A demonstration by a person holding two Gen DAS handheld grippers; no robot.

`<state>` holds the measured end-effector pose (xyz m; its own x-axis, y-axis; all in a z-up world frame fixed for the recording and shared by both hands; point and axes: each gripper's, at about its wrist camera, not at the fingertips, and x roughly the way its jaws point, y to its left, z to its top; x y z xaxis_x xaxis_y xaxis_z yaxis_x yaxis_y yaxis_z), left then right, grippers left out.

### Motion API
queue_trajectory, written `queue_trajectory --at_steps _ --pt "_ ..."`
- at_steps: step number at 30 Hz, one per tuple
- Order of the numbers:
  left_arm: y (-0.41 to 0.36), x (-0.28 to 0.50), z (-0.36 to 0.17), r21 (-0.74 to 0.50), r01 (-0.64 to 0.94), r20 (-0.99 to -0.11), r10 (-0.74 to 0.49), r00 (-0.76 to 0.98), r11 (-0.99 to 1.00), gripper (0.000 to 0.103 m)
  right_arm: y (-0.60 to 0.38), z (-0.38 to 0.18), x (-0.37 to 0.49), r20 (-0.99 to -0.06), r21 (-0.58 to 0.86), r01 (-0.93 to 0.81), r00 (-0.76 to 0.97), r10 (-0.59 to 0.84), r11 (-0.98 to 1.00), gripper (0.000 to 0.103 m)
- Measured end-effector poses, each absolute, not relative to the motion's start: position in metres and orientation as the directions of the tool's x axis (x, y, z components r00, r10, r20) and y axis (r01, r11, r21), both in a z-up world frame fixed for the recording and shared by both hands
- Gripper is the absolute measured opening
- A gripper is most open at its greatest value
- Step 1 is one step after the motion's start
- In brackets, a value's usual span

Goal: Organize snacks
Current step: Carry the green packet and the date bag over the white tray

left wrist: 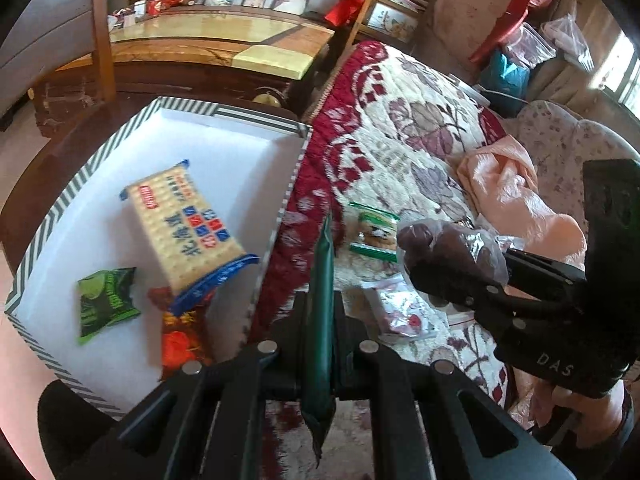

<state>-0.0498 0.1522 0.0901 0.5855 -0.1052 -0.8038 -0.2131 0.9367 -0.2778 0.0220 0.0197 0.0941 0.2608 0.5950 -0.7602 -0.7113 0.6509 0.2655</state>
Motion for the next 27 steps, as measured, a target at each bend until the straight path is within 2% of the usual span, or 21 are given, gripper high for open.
queue_trajectory --at_steps 27 --pt "0.214 -0.067 0.08 -0.212 -0.372 -0.824 0.039 0.565 0.904 0.011 0.099 0.098 0.013 -0.782 0.221 -0.785 0.212 0.586 0.579 0.031"
